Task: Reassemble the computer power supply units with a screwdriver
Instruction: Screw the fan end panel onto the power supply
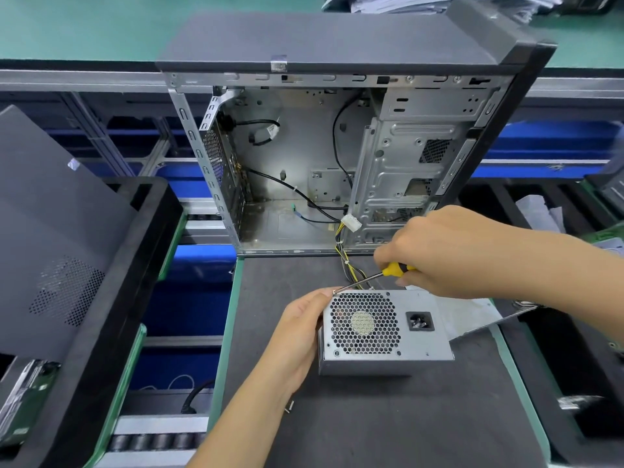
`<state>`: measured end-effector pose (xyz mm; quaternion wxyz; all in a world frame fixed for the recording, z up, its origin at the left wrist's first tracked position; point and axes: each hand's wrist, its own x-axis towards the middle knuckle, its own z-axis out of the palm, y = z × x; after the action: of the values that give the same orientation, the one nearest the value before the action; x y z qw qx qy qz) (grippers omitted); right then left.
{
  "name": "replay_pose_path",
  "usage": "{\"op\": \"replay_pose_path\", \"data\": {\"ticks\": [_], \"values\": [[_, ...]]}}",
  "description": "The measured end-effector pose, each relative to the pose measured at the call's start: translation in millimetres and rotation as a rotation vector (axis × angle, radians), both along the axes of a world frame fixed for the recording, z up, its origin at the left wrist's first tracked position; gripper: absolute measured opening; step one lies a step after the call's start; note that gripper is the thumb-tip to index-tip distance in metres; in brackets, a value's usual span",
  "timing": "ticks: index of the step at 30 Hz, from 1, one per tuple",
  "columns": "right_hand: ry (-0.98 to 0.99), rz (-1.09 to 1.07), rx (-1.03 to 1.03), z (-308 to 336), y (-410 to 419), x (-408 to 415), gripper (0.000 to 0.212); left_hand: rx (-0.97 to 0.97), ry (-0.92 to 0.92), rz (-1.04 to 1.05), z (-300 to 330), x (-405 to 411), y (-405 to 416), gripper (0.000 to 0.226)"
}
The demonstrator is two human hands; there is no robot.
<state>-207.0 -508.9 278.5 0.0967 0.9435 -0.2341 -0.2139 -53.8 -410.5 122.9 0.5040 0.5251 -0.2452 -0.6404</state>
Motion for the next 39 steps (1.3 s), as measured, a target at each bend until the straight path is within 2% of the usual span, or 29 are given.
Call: {"op": "replay_pose_path", "data": {"ticks": [4,7,8,11,17,21,25,28,32,36,39], "values": [[0.034,0.102,-0.162,8.1,10.8,12.6,0.003,-0.019,-0.015,-0.01,2.6,0.2,0.8,0.034],[0.048,0.162,-0.261,13.4,17.3,24.6,0.033,-0.023,-0.03,-0.019,4.6,0.0,1.4,0.035],[0.045,0.18,-0.268,16.4,19.6,29.2,0.034,-0.022,-0.036,-0.022,5.3,-0.1,1.7,0.035],[0.089,0.22,-0.299,22.6,24.9,42.6,0.019,-0.021,-0.061,-0.023,7.6,-1.3,2.2,0.035],[0.126,0.25,-0.156,27.2,18.9,56.2,0.017,0.016,-0.071,-0.012,9.4,-3.2,2.3,0.035],[0.067,0.279,-0.104,29.5,9.6,56.1,0.013,0.025,-0.09,0.002,10.9,-5.0,2.4,0.037],[0.022,0.372,-0.241,31.5,2.3,52.3,0.042,0.036,-0.092,0.037,10.8,-8.5,2.9,0.037],[0.036,0.409,-0.287,28.5,-5.8,48.1,0.05,0.035,-0.075,0.037,10.4,-8.9,5.4,0.04],[0.087,0.368,-0.25,24.8,-3.4,50.4,0.03,0.039,-0.054,0.051,9.7,-8.9,6.8,0.04],[0.126,0.349,-0.205,30.1,0.5,57.9,0.02,0.059,-0.028,0.066,8.9,-6.7,5.3,0.039],[0.154,0.382,-0.291,38.4,2.5,64.0,0.009,0.062,-0.003,0.077,8.0,-5.3,4.3,0.036]]}}
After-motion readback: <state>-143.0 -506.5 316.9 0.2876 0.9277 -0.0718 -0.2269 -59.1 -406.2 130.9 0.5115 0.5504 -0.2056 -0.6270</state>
